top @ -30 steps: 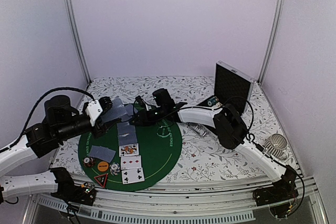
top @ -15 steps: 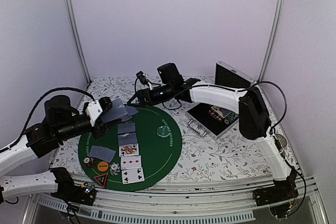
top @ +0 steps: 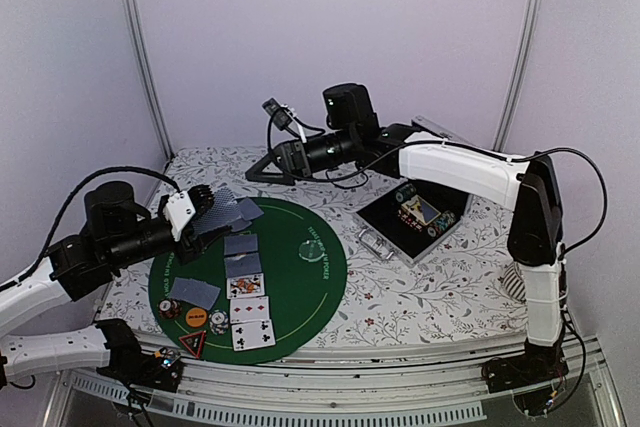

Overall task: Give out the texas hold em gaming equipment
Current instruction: Pass from the left arm to the right

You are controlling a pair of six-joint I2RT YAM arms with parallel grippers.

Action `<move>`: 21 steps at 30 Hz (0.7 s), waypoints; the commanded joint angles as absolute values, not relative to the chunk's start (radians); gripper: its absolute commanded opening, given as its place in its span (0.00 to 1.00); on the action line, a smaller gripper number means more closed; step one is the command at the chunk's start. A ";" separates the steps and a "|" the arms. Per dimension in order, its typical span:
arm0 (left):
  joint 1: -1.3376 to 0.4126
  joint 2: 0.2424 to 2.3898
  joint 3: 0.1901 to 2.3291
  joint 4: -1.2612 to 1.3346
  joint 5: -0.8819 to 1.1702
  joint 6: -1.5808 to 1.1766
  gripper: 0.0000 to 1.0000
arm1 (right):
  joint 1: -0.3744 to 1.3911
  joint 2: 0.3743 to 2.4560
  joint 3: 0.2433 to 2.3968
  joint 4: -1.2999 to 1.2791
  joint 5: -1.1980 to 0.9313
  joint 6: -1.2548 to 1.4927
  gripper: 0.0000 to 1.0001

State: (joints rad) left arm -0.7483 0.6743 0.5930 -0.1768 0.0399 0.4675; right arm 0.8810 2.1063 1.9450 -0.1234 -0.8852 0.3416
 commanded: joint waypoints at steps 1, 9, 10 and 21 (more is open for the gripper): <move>-0.758 0.669 0.591 -0.152 0.046 0.469 0.55 | 0.928 2.153 2.002 -0.141 -0.906 0.361 0.81; -0.756 0.670 0.591 -0.153 0.047 0.469 0.55 | 0.951 2.244 2.103 -0.200 -0.914 0.373 0.68; -0.757 0.670 0.591 -0.153 0.047 0.469 0.55 | 0.954 2.251 2.112 -0.205 -0.918 0.372 0.64; -0.757 0.670 0.589 -0.152 0.043 0.468 0.55 | 0.956 2.251 2.123 -0.201 -0.999 0.392 0.03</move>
State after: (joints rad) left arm -0.7479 0.6735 0.5919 -0.1875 0.0330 0.4625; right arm 0.9550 2.2452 2.1010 -0.1997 -0.9649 0.3786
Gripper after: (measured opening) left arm 0.550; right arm 0.064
